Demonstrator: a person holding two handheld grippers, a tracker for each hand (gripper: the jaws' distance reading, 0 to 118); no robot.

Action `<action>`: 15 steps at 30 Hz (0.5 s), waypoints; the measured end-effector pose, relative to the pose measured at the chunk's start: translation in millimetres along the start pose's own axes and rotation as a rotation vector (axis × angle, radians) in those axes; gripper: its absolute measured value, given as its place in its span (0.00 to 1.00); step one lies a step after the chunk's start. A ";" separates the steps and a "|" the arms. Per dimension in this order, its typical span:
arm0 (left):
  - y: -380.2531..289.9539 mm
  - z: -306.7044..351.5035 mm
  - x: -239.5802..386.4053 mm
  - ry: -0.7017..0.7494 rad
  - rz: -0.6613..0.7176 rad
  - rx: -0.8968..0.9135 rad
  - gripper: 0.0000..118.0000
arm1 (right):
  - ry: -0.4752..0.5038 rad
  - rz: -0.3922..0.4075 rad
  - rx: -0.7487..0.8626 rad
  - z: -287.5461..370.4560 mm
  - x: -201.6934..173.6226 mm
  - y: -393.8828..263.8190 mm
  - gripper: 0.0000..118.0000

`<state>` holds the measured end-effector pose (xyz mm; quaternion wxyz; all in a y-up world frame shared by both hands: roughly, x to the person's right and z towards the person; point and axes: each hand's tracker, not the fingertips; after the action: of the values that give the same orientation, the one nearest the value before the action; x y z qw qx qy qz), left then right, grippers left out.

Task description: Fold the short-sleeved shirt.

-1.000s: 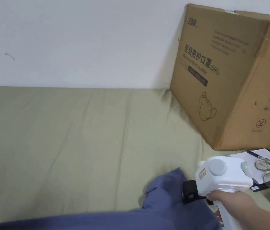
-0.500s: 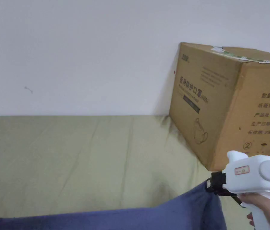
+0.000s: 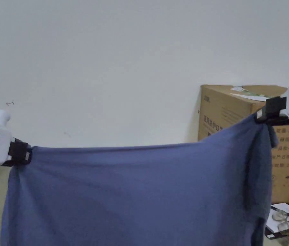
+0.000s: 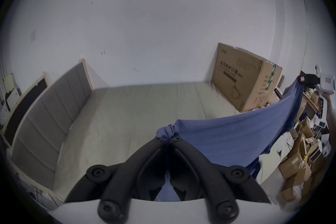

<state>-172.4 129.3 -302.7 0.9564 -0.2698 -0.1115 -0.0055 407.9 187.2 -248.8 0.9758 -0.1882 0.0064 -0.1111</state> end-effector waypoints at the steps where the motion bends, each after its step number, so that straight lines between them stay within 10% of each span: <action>1: 11.4 4.4 0.9 0.006 -0.020 0.023 0.00 | -0.008 0.011 0.020 -0.4 -3.9 15.1 0.00; 15: 158.4 -87.6 -7.9 0.112 -0.039 0.145 0.00 | -0.163 0.186 0.184 -101.6 -66.9 163.6 0.00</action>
<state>-150.4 218.8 -458.6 0.9779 -0.1967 -0.0633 -0.0312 372.3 312.6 -405.5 0.9923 -0.1049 -0.0657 -0.0046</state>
